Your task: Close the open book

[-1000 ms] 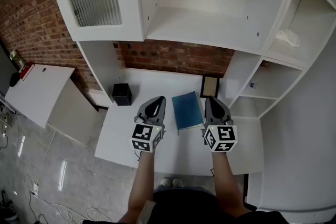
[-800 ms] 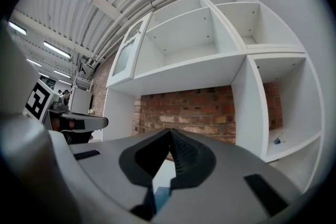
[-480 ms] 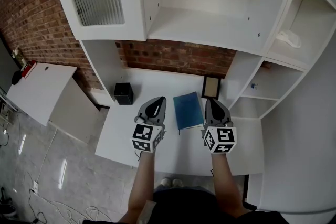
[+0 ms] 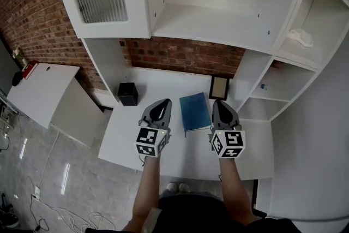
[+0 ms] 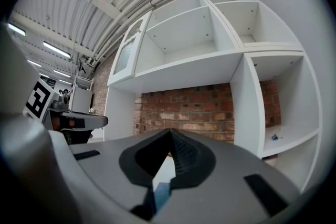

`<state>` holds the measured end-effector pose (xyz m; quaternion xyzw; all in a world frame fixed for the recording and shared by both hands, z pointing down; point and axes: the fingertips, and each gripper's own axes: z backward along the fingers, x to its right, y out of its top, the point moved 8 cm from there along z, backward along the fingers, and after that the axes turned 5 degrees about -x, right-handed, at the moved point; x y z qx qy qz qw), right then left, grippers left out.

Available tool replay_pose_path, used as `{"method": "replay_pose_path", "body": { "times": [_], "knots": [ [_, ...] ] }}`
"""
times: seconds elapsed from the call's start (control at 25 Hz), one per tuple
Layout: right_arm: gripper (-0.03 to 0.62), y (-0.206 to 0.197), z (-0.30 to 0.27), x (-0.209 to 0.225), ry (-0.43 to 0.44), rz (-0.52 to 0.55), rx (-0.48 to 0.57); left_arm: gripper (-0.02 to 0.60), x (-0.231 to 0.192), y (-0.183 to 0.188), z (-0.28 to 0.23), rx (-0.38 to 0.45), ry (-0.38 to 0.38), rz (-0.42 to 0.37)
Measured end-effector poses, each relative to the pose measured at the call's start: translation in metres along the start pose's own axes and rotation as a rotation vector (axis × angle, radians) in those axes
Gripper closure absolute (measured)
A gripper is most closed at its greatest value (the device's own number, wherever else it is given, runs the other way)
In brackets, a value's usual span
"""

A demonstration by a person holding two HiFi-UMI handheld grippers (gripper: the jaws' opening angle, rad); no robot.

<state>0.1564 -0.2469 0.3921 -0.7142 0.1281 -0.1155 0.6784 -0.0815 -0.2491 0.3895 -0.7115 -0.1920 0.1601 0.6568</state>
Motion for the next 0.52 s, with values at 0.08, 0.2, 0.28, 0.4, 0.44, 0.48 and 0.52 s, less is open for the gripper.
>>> {"method": "replay_pose_path", "body": {
  "times": [0.08,0.2,0.28,0.4,0.44,0.48,0.52],
  "knots": [
    [0.597,-0.0004,0.0004,-0.0005,0.001,0.002,-0.003,0.572,0.0008,-0.0003,0.0001,-0.002,-0.002,0.000],
    [0.596,-0.0007,0.0008,-0.0008,0.003,0.003,-0.006,0.572,0.0027,-0.0009,0.0000,-0.007,-0.007,0.004],
    [0.595,-0.0012,0.0012,-0.0003,0.005,0.000,-0.007,0.572,0.0034,-0.0020,-0.0001,-0.006,-0.006,0.002],
    [0.595,-0.0023,0.0005,0.0003,0.004,-0.002,-0.009,0.572,0.0024,-0.0047,-0.0001,-0.015,-0.005,0.003],
    [0.595,-0.0027,0.0001,0.0003,0.005,-0.002,-0.011,0.572,0.0019,-0.0052,-0.0002,-0.016,-0.004,0.004],
    [0.595,-0.0031,-0.0004,0.0002,0.005,-0.001,-0.012,0.572,0.0014,-0.0053,-0.0003,-0.016,-0.004,0.005],
    [0.595,-0.0035,-0.0009,0.0002,0.005,-0.001,-0.014,0.572,0.0009,-0.0053,-0.0004,-0.015,-0.003,0.006]
  ]
}}
